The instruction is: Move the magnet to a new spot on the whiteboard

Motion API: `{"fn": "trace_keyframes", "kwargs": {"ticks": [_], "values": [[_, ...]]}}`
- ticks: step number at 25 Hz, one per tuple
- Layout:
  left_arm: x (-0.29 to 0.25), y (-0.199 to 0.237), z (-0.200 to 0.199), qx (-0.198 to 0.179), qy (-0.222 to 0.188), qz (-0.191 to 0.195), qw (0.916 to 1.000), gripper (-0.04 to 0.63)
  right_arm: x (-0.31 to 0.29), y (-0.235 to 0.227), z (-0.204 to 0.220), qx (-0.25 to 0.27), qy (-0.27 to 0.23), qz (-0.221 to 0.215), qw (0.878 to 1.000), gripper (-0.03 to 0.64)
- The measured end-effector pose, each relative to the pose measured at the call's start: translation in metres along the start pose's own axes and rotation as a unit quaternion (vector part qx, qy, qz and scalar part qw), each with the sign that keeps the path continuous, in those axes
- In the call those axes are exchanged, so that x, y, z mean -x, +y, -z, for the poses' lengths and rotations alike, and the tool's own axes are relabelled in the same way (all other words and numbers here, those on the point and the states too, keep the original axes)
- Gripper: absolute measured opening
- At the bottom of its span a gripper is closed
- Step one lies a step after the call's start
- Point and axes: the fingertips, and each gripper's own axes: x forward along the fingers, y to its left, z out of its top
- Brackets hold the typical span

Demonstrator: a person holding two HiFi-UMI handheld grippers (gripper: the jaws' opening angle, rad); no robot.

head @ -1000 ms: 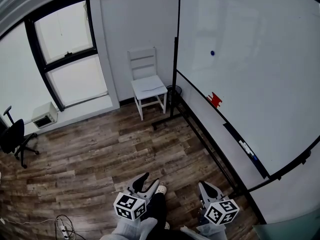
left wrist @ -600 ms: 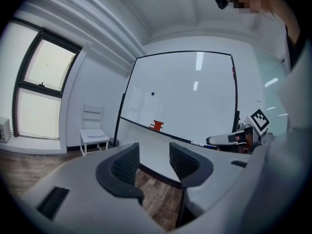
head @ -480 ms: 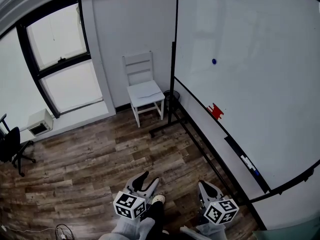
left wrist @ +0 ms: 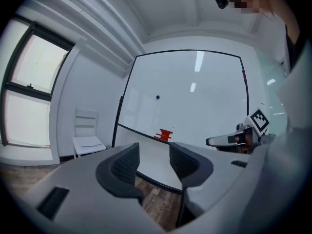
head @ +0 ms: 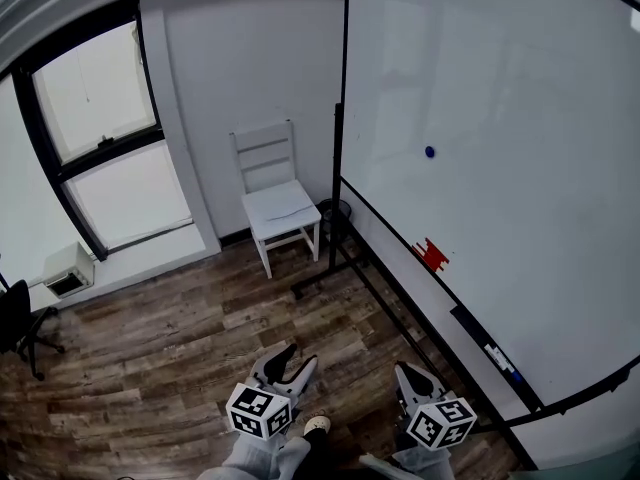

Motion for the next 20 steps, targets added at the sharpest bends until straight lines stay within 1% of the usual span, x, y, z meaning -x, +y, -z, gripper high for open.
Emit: {"fn": "trace_keyframes", "kwargs": {"ticks": [10,20], "values": [[-0.058,0.049,-0.023,-0.004,-0.002,0.027,0.9996,0.187,-0.065,-0.019,-0.026,0.004,-0.006,0.020,1.000,0.029],[-0.094,0.089,-0.027,-0.008,0.002,0.047,0.9988,0.187,-0.107,-0.033,-0.032,-0.004,-0.017,0.044,0.999,0.029]]}}
